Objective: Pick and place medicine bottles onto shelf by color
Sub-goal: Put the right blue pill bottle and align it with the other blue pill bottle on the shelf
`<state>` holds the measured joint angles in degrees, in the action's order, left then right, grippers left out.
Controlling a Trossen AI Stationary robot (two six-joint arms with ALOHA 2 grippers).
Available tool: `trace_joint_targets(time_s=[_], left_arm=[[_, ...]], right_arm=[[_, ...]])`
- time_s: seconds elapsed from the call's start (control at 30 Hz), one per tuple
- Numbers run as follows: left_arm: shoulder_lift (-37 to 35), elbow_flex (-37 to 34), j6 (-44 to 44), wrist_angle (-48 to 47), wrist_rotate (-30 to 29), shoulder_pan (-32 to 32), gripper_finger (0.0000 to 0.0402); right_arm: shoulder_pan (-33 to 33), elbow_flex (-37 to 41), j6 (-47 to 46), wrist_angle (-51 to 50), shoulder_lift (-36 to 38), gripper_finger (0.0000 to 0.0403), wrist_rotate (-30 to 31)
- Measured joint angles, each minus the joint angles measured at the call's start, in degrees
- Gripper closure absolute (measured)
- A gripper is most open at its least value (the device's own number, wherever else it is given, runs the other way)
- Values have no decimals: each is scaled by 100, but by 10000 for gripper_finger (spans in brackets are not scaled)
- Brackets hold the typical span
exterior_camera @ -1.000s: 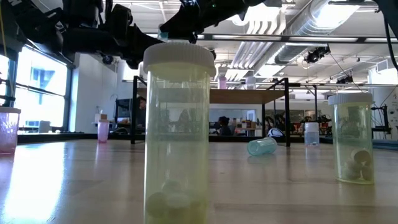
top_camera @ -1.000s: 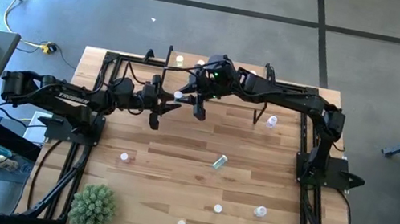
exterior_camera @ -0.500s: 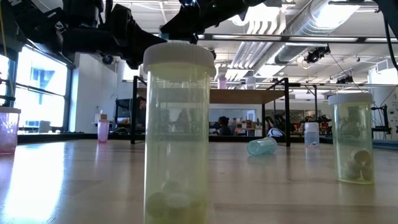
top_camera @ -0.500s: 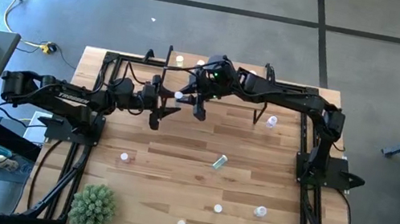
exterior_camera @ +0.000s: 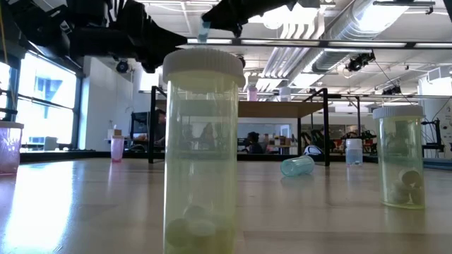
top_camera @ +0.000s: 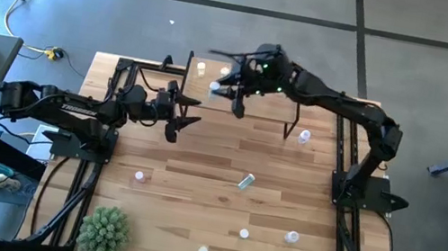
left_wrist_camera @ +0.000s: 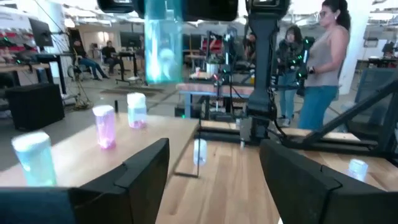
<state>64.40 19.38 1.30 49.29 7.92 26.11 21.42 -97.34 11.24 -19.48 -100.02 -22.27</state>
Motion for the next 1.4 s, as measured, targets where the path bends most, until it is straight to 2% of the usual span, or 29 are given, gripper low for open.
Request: trace_joint_targets(time_s=[0.23,0.37,0.63,0.8,1.4], left_arm=[[-232,0,2,-28,0,188,162],[-312,0,2,-61,0,249,162],[-330,0,2,-129,-2,254,163],[-330,0,4,-230,-2,278,163],[-328,0,2,-438,-9,277,163]], right_arm=[[305,0,219,-228,461,301,473],[507,4,234,-400,526,301,434],[699,1350,-225,881,464,301,229],[651,1775,-468,1286,389,301,250],[508,1598,-631,1689,-475,301,634]])
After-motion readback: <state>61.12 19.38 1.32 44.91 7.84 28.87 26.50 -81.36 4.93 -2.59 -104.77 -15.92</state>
